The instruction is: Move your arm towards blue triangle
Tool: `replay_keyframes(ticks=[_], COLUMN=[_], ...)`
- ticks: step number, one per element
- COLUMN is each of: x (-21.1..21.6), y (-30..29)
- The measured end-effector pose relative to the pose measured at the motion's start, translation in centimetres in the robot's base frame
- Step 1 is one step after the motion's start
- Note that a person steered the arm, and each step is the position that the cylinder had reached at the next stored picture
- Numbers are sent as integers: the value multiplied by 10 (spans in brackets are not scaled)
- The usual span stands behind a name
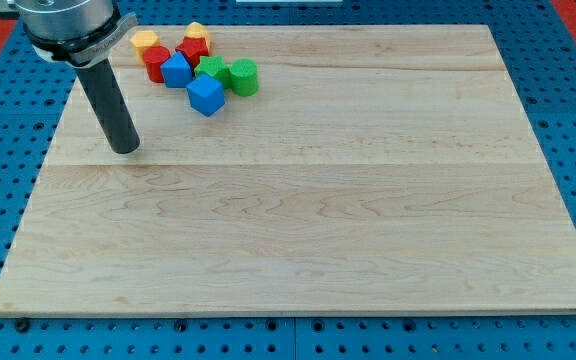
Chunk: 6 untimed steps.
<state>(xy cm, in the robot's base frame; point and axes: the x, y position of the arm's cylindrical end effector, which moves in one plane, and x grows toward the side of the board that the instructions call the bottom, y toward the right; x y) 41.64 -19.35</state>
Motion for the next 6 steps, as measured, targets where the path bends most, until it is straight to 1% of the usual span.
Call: replay_keyframes(ticks=[3, 5, 6], x=[-26, -29, -65], y=[-8, -11, -25])
